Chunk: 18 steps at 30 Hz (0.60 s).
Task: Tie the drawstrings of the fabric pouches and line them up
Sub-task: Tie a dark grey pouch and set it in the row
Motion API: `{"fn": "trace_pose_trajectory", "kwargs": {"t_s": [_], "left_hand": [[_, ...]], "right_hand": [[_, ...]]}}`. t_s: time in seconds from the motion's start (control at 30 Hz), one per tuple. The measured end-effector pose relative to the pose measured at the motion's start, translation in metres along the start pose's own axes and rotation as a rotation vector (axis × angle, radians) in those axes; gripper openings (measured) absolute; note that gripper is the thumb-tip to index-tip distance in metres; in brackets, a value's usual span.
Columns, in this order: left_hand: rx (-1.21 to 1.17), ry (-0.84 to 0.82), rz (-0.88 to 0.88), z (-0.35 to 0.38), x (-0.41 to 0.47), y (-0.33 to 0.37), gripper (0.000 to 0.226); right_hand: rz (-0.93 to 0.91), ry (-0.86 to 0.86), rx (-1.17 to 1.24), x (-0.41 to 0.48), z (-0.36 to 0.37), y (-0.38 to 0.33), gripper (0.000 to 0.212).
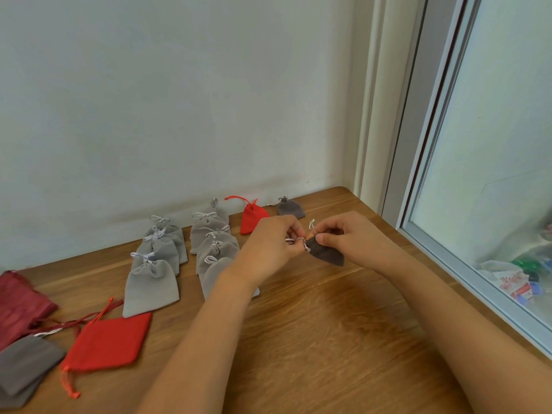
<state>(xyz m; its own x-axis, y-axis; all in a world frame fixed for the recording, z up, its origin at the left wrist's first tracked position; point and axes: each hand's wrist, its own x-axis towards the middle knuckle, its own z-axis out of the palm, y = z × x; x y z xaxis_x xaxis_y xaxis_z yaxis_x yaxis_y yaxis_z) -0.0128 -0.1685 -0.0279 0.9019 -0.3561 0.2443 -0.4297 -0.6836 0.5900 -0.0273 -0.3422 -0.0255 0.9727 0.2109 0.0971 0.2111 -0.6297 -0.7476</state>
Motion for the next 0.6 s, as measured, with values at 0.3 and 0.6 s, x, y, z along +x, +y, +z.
{"fn": "trace_pose_trajectory", "kwargs": {"t_s": [0.3,0.6], "left_hand": [[-0.045,0.117,0.072,0.004,0.000,0.001,0.010],[-0.028,0.288,0.322,0.012,-0.001,0.003,0.009]], "right_hand": [[-0.064,-0.023,0.083,-0.004,-0.010,-0.002,0.018],[-0.040,0.062,0.454,-0.001,-0.010,0.007,0.017]]}}
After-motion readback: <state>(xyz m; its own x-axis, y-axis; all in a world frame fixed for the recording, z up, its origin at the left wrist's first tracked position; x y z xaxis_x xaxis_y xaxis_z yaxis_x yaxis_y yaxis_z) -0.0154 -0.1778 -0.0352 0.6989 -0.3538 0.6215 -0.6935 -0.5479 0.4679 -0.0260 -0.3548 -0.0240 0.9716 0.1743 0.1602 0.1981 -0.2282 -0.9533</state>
